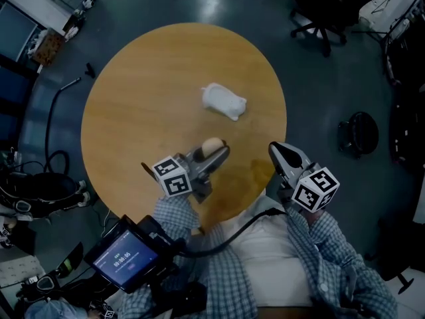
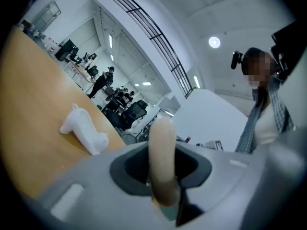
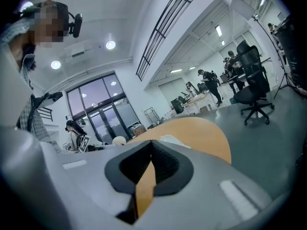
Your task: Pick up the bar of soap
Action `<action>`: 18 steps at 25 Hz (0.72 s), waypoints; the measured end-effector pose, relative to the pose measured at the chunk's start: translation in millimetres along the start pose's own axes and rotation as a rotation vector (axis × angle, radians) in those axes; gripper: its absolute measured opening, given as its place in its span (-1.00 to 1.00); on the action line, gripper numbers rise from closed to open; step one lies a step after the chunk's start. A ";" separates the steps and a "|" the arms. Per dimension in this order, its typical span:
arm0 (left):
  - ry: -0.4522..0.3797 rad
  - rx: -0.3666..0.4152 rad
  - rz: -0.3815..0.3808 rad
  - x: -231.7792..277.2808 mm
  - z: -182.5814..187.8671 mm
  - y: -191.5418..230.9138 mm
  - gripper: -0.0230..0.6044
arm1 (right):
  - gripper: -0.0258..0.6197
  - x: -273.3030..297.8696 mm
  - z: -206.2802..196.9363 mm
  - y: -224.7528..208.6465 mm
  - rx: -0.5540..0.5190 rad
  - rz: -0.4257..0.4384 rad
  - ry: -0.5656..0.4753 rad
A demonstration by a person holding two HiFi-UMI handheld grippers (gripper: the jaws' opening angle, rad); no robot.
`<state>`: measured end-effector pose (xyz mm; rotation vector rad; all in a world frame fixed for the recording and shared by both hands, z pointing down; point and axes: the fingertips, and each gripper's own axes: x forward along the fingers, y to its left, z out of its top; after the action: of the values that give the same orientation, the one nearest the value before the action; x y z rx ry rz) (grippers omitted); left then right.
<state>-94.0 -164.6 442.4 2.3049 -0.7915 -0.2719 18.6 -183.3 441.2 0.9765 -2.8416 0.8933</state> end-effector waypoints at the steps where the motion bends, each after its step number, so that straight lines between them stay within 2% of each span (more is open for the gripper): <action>1: 0.003 -0.003 0.000 -0.7 -2.7 0.7 -0.60 | -0.91 -0.1 -0.6 1.5 -0.003 0.004 0.002; 6: 0.004 -0.022 -0.017 -1.2 -10.2 1.2 -0.60 | -0.91 -2.7 -5.6 10.5 -0.024 0.039 0.024; 18: 0.026 -0.032 -0.017 -2.3 -18.3 0.8 -0.60 | -0.91 -3.7 -10.2 15.1 -0.038 0.046 0.040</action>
<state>-89.1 -153.9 456.7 2.2820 -0.7496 -0.2592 11.3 -166.2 441.2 0.8829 -2.8476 0.8492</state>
